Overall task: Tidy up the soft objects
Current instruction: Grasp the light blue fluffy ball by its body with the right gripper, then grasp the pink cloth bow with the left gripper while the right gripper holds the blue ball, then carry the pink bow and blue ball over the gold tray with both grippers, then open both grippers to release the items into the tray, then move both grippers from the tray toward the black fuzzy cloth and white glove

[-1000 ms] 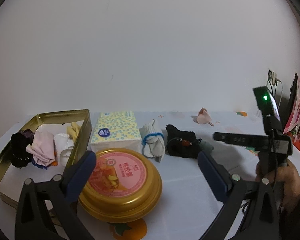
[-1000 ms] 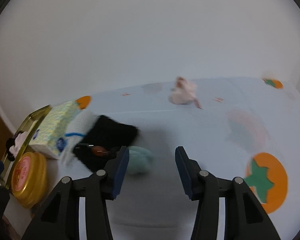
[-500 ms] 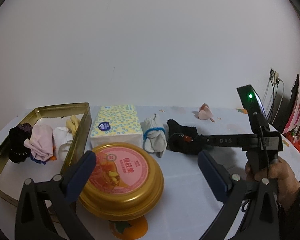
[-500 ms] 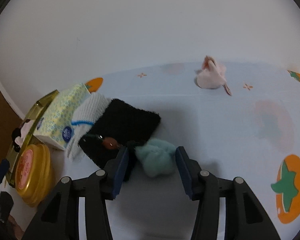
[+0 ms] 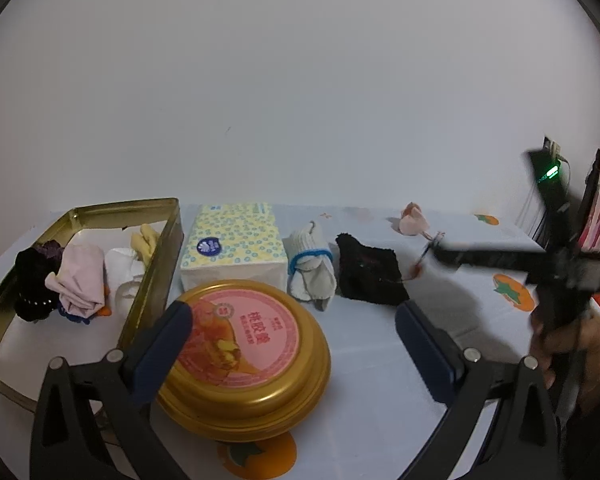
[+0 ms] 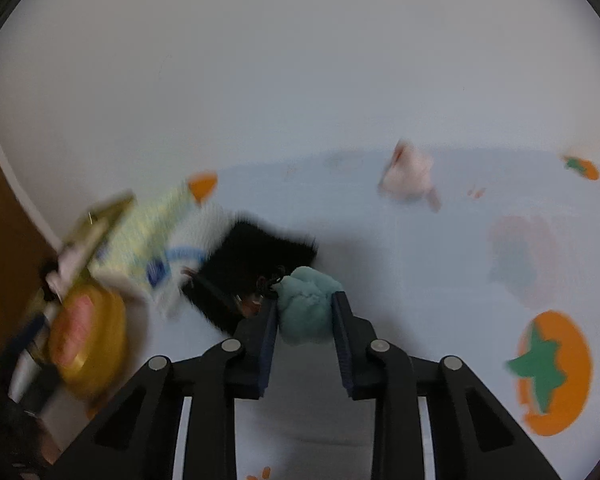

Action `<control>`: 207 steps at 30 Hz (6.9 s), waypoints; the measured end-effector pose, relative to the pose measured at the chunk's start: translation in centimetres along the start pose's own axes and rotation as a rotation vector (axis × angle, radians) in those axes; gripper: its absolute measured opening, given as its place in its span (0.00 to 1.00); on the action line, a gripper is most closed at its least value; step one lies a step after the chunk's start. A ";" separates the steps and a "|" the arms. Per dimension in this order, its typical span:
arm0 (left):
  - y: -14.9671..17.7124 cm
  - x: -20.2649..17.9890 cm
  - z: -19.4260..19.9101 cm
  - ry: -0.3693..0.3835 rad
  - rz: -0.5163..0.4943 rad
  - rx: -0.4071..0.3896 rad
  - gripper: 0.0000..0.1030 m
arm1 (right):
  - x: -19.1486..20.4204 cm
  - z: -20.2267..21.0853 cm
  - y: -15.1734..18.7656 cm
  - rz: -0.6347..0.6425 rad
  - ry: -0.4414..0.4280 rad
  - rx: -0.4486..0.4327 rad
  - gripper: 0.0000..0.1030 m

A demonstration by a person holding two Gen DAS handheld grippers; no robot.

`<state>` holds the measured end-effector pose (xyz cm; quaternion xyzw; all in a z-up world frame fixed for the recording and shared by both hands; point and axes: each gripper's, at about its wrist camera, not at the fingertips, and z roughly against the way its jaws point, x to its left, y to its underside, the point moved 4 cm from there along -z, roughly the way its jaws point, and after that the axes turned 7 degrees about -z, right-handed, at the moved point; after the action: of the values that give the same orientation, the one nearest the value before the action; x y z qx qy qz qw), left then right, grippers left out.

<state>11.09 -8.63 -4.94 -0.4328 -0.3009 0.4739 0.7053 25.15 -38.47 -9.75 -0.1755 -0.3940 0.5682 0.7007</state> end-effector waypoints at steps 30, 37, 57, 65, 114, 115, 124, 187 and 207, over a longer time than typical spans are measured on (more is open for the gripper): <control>-10.9 -17.6 -18.6 -0.010 -0.092 0.086 1.00 | -15.7 1.1 -10.1 -0.023 0.311 -0.355 0.28; -12.0 -20.4 -24.8 -0.070 -0.163 0.173 0.76 | -15.7 1.1 -10.3 -0.034 0.308 -0.362 0.29; -8.9 -17.8 -16.7 -0.016 -0.075 0.099 0.17 | -15.3 2.8 -8.6 -0.038 0.338 -0.403 0.29; -6.7 -15.9 -10.0 -0.038 -0.106 0.032 0.17 | -12.3 5.9 -4.1 -0.059 0.373 -0.406 0.29; -2.0 8.9 10.4 -0.192 -0.008 -0.213 0.17 | 23.3 11.2 10.8 0.203 0.029 -0.520 0.29; -2.1 9.4 10.4 -0.202 -0.006 -0.213 0.17 | 24.0 10.9 10.6 0.217 0.014 -0.520 0.29; -2.4 16.1 7.6 -0.300 0.065 -0.151 0.17 | 28.5 7.2 8.1 0.248 -0.067 -0.495 0.29; -2.0 18.1 2.8 -0.423 0.074 -0.185 1.00 | 22.4 1.0 6.9 0.130 0.104 -0.515 0.78; 0.1 11.7 3.0 -0.267 0.046 -0.154 1.00 | 7.2 5.4 5.2 0.005 0.380 -0.436 0.78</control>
<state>12.86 3.20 -3.48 -0.4258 -0.4176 0.5187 0.6126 17.97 -31.26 -7.43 -0.4262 -0.3680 0.4289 0.7064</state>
